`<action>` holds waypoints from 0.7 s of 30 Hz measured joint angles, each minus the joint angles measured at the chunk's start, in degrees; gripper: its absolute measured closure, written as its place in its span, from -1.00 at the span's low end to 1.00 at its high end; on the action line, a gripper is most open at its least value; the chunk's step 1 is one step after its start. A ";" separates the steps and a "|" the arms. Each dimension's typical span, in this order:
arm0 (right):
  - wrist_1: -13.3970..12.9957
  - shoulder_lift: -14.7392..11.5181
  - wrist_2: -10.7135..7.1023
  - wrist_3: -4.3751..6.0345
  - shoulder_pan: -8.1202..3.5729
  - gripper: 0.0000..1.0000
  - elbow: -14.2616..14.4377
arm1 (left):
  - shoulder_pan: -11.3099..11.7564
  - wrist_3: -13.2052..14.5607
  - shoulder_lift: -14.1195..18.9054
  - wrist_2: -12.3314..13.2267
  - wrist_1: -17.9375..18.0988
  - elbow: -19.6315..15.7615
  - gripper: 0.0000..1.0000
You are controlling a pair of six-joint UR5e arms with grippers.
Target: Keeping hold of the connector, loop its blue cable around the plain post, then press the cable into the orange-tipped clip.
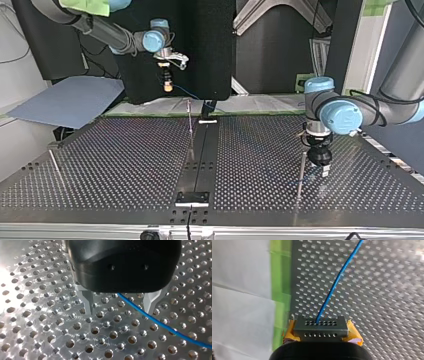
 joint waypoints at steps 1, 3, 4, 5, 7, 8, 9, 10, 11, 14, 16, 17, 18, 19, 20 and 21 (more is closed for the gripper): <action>-0.50 -0.49 0.09 0.04 -0.09 1.00 0.50 | 0.01 0.00 0.00 -0.05 0.00 0.00 -1.00; -1.63 -1.63 0.41 0.23 -0.26 1.00 1.64 | 0.03 -0.04 0.00 -0.16 0.00 0.00 -1.00; -2.12 -2.10 0.61 0.30 -0.31 1.00 2.12 | 0.05 -0.08 0.00 -0.20 0.00 0.00 -1.00; -2.79 -2.61 0.86 0.37 -0.36 1.00 2.78 | 0.08 -0.13 0.00 -0.24 0.00 0.00 -1.00; -3.72 -3.08 1.17 0.43 -0.38 1.00 3.78 | 0.11 -0.23 0.00 -0.30 0.00 0.00 -1.00; -4.28 -3.27 1.32 0.46 -0.41 1.00 4.37 | 0.11 -0.27 0.00 -0.31 -0.02 0.00 -1.00; -4.70 -3.35 1.40 0.51 -0.43 1.00 4.80 | 0.12 -0.30 0.00 -0.32 -0.07 0.00 -1.00; -5.14 -3.41 1.46 0.61 -0.44 1.00 5.27 | 0.12 -0.32 0.00 -0.33 -0.13 0.00 -1.00; -5.72 -3.45 1.51 0.80 -0.46 1.00 5.93 | 0.14 -0.32 0.00 -0.33 -0.18 0.00 -1.00; -6.50 -3.50 1.45 1.19 -0.49 1.00 7.68 | 0.15 -0.34 0.00 -0.43 -0.38 0.00 -1.00; -6.68 -3.50 1.39 1.35 -0.51 1.00 8.68 | 0.11 -0.35 0.00 -0.61 -0.51 0.00 -1.00; -6.75 -3.50 1.35 1.41 -0.51 1.00 9.15 | 0.09 -0.35 0.00 -0.69 -0.56 0.00 -1.00; -6.79 -3.51 1.36 1.41 -0.51 1.00 9.40 | 0.07 -0.35 0.00 -0.76 -0.65 0.00 -1.00; -6.88 -3.51 1.38 1.34 -0.50 1.00 9.61 | 0.04 -0.34 0.00 -0.81 -0.70 0.00 -1.00; -7.14 -3.53 1.42 1.12 -0.49 1.00 9.85 | 0.02 -0.32 0.00 -0.87 -0.75 0.00 -1.00; -7.42 -3.53 1.42 0.95 -0.49 1.00 10.00 | -0.01 -0.28 0.00 -0.97 -0.80 0.00 -1.00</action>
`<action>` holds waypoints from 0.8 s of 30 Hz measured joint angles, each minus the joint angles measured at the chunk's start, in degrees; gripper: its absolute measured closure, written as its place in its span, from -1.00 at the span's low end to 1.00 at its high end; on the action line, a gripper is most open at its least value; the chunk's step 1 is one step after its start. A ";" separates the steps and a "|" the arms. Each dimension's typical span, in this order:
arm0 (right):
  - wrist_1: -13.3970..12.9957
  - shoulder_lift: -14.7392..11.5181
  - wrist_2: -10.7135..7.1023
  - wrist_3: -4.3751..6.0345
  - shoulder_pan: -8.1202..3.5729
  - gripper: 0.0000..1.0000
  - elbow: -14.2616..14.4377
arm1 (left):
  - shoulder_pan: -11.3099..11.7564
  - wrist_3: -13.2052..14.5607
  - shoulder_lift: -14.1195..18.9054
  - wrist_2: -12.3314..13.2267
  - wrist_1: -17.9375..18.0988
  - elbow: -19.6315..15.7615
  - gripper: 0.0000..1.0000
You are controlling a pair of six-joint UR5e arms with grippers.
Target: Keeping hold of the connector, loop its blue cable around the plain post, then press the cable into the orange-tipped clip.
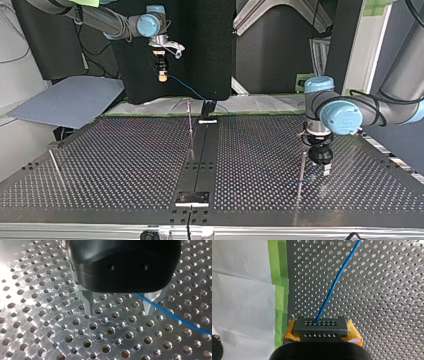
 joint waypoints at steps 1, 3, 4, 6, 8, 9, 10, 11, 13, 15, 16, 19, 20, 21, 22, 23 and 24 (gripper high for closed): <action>-0.36 0.00 -0.01 -0.14 -0.02 1.00 0.12 | -0.03 0.03 0.00 -0.08 -0.03 0.00 -1.00; -1.22 -0.02 -0.06 -0.39 -0.11 1.00 0.27 | -0.06 0.08 0.00 -0.24 -0.05 0.00 -1.00; -1.59 -0.02 -0.12 -0.47 -0.18 1.00 0.30 | -0.06 0.09 0.00 -0.30 -0.06 0.00 -1.00; -2.66 -0.04 -0.46 -0.53 -0.40 1.00 0.34 | -0.02 0.13 0.00 -0.37 -0.07 0.00 -1.00; -3.87 -0.07 -1.24 -0.52 -0.67 1.00 0.35 | 0.02 0.16 0.00 -0.42 -0.08 0.00 -1.00; -4.39 -0.09 -1.66 -0.52 -0.81 1.00 0.34 | 0.06 0.16 0.00 -0.47 -0.08 0.00 -1.00; -4.85 -0.12 -2.12 -0.51 -0.96 1.00 0.35 | 0.06 0.16 0.00 -0.53 -0.09 0.00 -1.00; -5.38 -0.13 -2.77 -0.47 -1.15 1.00 0.35 | 0.05 0.16 0.00 -0.64 -0.12 0.00 -1.00; -5.93 -0.14 -3.70 -0.40 -1.41 1.00 0.35 | -0.04 0.21 0.00 -1.12 -0.30 0.00 -1.00; -6.16 -0.15 -4.72 -0.34 -1.64 1.00 0.36 | -0.16 0.35 0.00 -1.84 -0.63 0.00 -1.00; -6.16 -0.14 -5.05 -0.32 -1.73 1.00 0.36 | -0.20 0.40 0.00 -2.15 -0.78 0.00 -1.00; -5.97 -0.14 -5.65 -0.30 -1.93 1.00 0.36 | -0.30 0.18 0.00 -2.90 -1.35 0.00 -1.00; -5.89 -0.14 -5.76 -0.27 -1.97 1.00 0.36 | -0.32 -0.07 0.00 -2.97 -1.52 -0.01 -1.00; -5.85 -0.14 -5.85 -0.26 -1.98 1.00 0.36 | -0.35 -0.55 0.00 -2.93 -1.69 -0.01 -1.00; -5.82 -0.13 -5.94 -0.27 -1.99 1.00 0.36 | -0.35 -0.99 0.01 -2.84 -1.78 -0.01 -1.00; -5.80 -0.12 -6.09 -0.27 -1.99 1.00 0.36 | -0.36 -1.46 0.02 -2.70 -1.84 -0.01 -1.00; -5.78 -0.12 -6.23 -0.27 -1.99 1.00 0.36 | -0.36 -2.12 0.02 -2.38 -1.88 0.00 -1.00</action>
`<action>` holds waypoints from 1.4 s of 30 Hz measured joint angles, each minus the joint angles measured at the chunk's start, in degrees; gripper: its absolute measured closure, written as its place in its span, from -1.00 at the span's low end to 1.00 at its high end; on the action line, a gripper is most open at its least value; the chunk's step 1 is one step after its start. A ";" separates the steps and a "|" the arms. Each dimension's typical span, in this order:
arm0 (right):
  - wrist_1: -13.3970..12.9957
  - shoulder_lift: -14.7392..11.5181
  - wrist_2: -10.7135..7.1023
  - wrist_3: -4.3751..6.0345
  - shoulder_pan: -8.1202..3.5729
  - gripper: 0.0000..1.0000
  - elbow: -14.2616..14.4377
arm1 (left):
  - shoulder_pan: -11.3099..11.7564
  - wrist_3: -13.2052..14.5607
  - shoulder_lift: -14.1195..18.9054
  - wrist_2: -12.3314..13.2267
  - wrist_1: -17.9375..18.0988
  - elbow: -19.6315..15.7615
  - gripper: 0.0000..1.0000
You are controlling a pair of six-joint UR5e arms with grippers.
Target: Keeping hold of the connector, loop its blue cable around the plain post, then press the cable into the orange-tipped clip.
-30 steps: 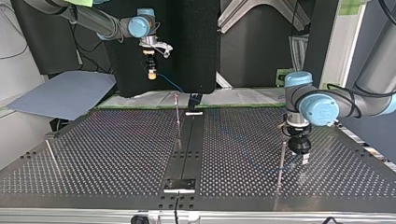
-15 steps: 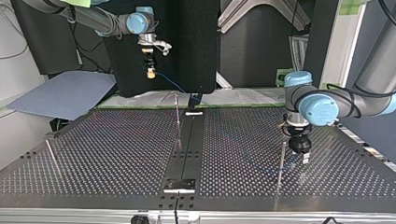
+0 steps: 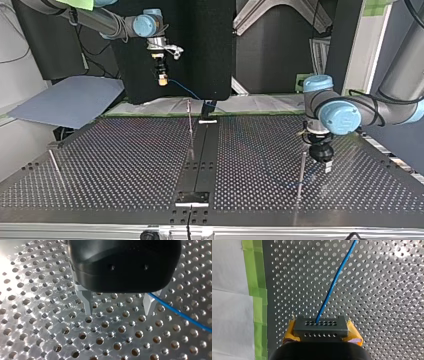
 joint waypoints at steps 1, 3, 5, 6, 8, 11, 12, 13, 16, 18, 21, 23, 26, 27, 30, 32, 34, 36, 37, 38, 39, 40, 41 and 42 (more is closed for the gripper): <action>0.03 0.00 -0.12 -0.01 0.00 1.00 0.00 | 0.00 -0.50 -0.01 0.32 -0.02 0.00 -1.00; 0.07 0.02 -0.31 -0.06 -0.01 1.00 0.00 | -0.01 -1.67 -0.01 1.24 -0.02 0.00 -1.00; 0.09 0.03 -0.44 -0.06 -0.02 1.00 0.00 | -0.01 -2.71 0.01 2.17 0.03 0.00 -1.00; 0.09 0.03 -0.50 -0.06 -0.02 1.00 0.00 | 0.04 -3.45 0.04 2.89 0.10 -0.03 -1.00; 0.10 0.03 -0.61 -0.06 -0.02 1.00 0.00 | 0.16 -4.55 0.07 3.95 0.36 -0.18 -1.00; 0.11 0.03 -0.68 -0.09 -0.01 1.00 0.00 | 0.44 -6.33 0.23 5.13 1.19 -0.62 -1.00; 0.10 0.03 -0.68 -0.09 -0.02 1.00 0.00 | 0.56 -7.07 0.31 5.39 1.50 -0.83 -1.00; 0.10 0.03 -0.70 -0.10 -0.01 1.00 0.00 | 0.64 -7.63 0.37 5.60 1.65 -0.98 -1.00; 0.11 0.03 -0.71 -0.09 -0.02 1.00 0.00 | 0.86 -9.48 0.56 6.61 1.80 -1.28 -1.00; 0.11 0.04 -0.72 -0.06 -0.01 1.00 0.00 | 0.93 -10.77 0.79 7.57 1.78 -1.36 -1.00; 0.10 0.04 -0.72 -0.06 -0.01 1.00 0.00 | 1.05 -12.43 1.47 7.92 1.61 -1.73 -1.00; 0.10 0.03 -0.72 -0.04 -0.01 1.00 0.00 | 1.14 -13.32 2.09 7.52 1.67 -2.14 -1.00; 0.07 0.03 -0.72 -0.01 -0.01 1.00 0.00 | 1.16 -14.83 2.81 6.75 1.77 -2.70 -1.00; 0.05 0.03 -0.72 -0.01 -0.01 1.00 0.00 | 1.14 -15.54 2.95 6.53 1.76 -2.89 -1.00; 0.01 0.02 -0.72 0.03 -0.01 1.00 0.00 | 1.24 -17.32 3.09 6.19 1.71 -3.55 -1.00; -0.07 0.03 -0.72 0.05 -0.01 1.00 0.00 | 1.29 -18.45 3.12 6.00 1.70 -4.04 -1.00; -0.08 0.03 -0.72 0.06 -0.02 1.00 0.00 | 1.22 -19.82 3.13 5.83 1.67 -4.61 -1.00; -0.09 0.03 -0.72 0.06 -0.01 1.00 0.00 | 1.13 -21.02 3.21 5.73 1.62 -5.20 -1.00; -0.08 0.03 -0.72 0.06 -0.02 1.00 0.00 | 1.10 -21.29 3.30 5.65 1.56 -5.40 -1.00; -0.08 0.03 -0.72 0.07 -0.02 1.00 0.00 | 1.08 -21.38 3.45 5.50 1.41 -5.61 -1.00; -0.10 0.03 -0.72 0.07 -0.01 1.00 0.00 | 1.06 -21.30 3.75 5.22 1.17 -5.88 -1.00; -0.10 0.03 -0.72 0.07 0.00 1.00 0.00 | 1.04 -21.09 4.06 4.90 1.02 -6.05 -1.00; -0.09 0.03 -0.72 0.07 0.00 1.00 0.00 | 0.99 -20.81 4.42 4.54 0.88 -6.19 -1.00; -0.09 0.04 -0.72 0.07 -0.01 1.00 0.00 | 0.89 -20.44 4.96 3.98 0.71 -6.35 -1.00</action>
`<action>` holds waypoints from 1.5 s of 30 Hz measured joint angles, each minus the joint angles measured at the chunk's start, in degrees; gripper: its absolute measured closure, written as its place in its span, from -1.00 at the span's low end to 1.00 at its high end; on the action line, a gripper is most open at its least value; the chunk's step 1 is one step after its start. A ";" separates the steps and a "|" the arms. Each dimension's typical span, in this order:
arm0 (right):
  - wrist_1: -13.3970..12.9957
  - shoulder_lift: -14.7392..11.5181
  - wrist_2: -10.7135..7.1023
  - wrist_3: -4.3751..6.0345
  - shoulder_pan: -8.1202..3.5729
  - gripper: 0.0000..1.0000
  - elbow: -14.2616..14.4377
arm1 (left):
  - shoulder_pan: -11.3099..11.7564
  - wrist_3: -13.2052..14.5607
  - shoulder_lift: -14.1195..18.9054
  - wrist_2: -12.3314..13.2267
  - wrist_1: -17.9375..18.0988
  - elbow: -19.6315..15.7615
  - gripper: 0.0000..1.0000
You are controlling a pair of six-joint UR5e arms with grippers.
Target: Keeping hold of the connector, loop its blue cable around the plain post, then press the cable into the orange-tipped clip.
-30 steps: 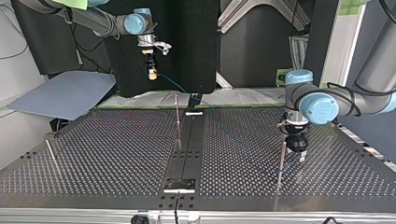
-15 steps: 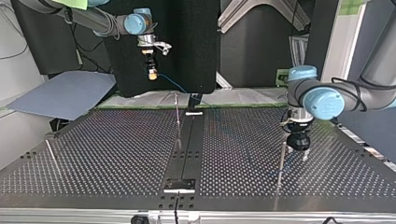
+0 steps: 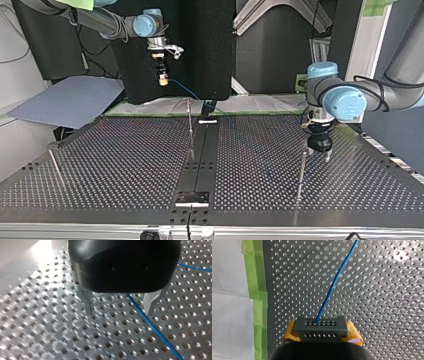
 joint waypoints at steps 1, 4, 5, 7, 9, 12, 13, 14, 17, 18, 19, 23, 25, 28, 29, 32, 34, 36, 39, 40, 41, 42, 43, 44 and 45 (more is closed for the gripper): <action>-0.01 0.00 0.00 0.00 0.00 1.00 0.00 | -0.09 0.20 0.38 -0.41 -0.15 -0.09 -1.00; -0.03 0.00 0.00 0.00 0.00 1.00 0.00 | -0.34 0.68 1.26 -1.14 -0.94 -0.26 -1.00; -0.04 0.00 0.00 0.00 0.00 1.00 0.00 | -0.41 0.84 1.40 -1.22 -1.29 -0.29 -1.00; -0.02 0.00 0.00 0.00 0.00 1.00 0.00 | -0.57 1.34 1.59 -1.27 -2.08 -0.31 -1.00; 0.00 -0.01 0.00 0.00 -0.01 1.00 0.01 | -0.84 1.90 1.66 -1.22 -2.86 -0.31 -1.00; 0.01 -0.01 0.00 0.00 -0.01 1.00 0.00 | -1.33 2.89 1.86 -0.86 -4.10 -0.32 -1.00; 0.02 -0.01 0.00 0.00 -0.01 1.00 0.00 | -1.48 3.16 1.99 -0.73 -4.50 -0.32 -1.00; 0.01 0.00 0.00 0.00 -0.01 1.00 0.01 | -1.62 3.43 2.17 -0.63 -4.97 -0.33 -1.00; -0.03 0.00 0.00 0.00 0.00 1.00 0.00 | -1.86 4.14 3.13 -0.43 -6.22 -0.73 -1.00; -0.04 0.00 0.00 0.00 0.00 1.00 0.00 | -1.83 4.32 3.72 -0.46 -6.54 -1.09 -1.00; -0.05 0.00 0.00 0.00 0.00 1.00 0.00 | -1.79 4.46 4.21 -0.54 -6.73 -1.44 -1.00; -0.06 -0.01 0.00 0.00 -0.01 1.00 0.01 | -1.45 5.28 6.62 -1.86 -7.42 -3.48 -1.00; -0.07 -0.01 0.00 0.00 -0.01 1.00 0.01 | -1.30 6.05 7.91 -2.85 -8.26 -4.42 -1.00; -0.09 -0.01 0.00 0.12 -0.01 1.00 0.01 | -1.16 7.60 9.75 -3.99 -9.84 -5.01 -1.00; -0.11 -0.02 0.00 0.20 -0.03 1.00 0.00 | -1.13 8.09 10.27 -4.19 -10.35 -5.04 -1.00; -0.16 -0.02 0.00 0.44 -0.09 1.00 -0.05 | -0.96 9.84 12.08 -4.86 -12.12 -4.55 -1.00; -0.11 -0.02 0.00 0.58 -0.09 1.00 -0.14 | -0.80 11.11 13.35 -5.44 -13.35 -3.71 -1.00; 0.05 -0.02 0.00 0.69 -0.09 1.00 -0.30 | -0.68 12.43 14.68 -6.07 -14.69 -2.58 -1.00; 0.17 -0.04 0.00 0.78 -0.09 1.00 -0.45 | -0.72 14.31 16.56 -7.39 -16.57 -0.79 -1.00; 0.19 -0.04 0.00 0.81 -0.10 1.00 -0.48 | -0.72 14.84 17.09 -7.84 -17.09 -0.26 -1.00; 0.20 -0.04 0.00 0.88 -0.10 1.00 -0.51 | -0.72 15.37 17.63 -8.32 -17.65 0.27 -1.00; 0.22 -0.04 0.00 0.94 -0.10 1.00 -0.54 | -0.71 16.08 18.33 -8.89 -18.33 0.96 -1.00; 0.27 -0.05 0.00 1.01 -0.10 1.00 -0.59 | -0.69 16.56 18.82 -9.21 -18.82 1.46 -1.00; 0.41 -0.05 0.00 1.09 -0.10 1.00 -0.69 | -0.68 17.06 19.32 -9.43 -19.35 1.95 -1.00; 0.56 -0.05 0.00 1.13 -0.10 1.00 -0.75 | -0.67 17.77 20.02 -9.63 -20.03 2.64 -1.00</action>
